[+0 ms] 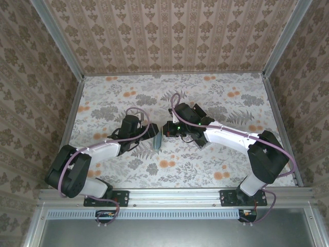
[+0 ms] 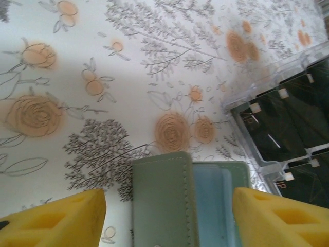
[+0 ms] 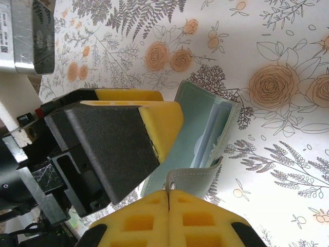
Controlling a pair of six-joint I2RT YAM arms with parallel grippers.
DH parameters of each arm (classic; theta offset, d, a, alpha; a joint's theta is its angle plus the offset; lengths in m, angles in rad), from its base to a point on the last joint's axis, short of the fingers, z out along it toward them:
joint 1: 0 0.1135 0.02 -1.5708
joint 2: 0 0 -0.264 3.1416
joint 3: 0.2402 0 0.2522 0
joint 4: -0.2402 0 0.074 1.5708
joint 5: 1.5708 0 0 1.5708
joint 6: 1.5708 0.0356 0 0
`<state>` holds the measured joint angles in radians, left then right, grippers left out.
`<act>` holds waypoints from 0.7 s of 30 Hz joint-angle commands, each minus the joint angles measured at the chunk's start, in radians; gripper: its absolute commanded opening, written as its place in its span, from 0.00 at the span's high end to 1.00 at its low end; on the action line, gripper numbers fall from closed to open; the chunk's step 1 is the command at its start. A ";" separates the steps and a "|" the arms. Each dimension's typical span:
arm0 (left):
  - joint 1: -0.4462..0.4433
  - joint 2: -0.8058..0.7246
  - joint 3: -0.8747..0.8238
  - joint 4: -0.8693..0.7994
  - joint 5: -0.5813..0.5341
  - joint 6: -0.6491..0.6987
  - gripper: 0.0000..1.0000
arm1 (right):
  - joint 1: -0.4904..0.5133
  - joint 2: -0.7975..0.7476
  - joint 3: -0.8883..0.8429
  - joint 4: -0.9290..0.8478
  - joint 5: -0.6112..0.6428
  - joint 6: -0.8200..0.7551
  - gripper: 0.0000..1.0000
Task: Put the credit cards into the card holder
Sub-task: Open the card holder at the center of the table.
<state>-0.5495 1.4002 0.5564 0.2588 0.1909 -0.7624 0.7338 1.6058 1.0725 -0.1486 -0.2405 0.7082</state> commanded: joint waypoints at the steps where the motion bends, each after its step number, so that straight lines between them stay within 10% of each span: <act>1: -0.004 -0.016 -0.010 -0.070 -0.066 0.011 0.34 | -0.006 -0.039 -0.037 0.027 0.007 0.012 1.00; 21: -0.006 -0.117 -0.107 -0.258 -0.189 -0.045 0.49 | -0.053 0.003 -0.266 0.098 0.100 0.036 0.95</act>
<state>-0.5495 1.3109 0.4694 0.0345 0.0330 -0.7860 0.6888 1.5925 0.8261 -0.0631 -0.1864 0.7364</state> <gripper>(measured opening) 0.510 0.064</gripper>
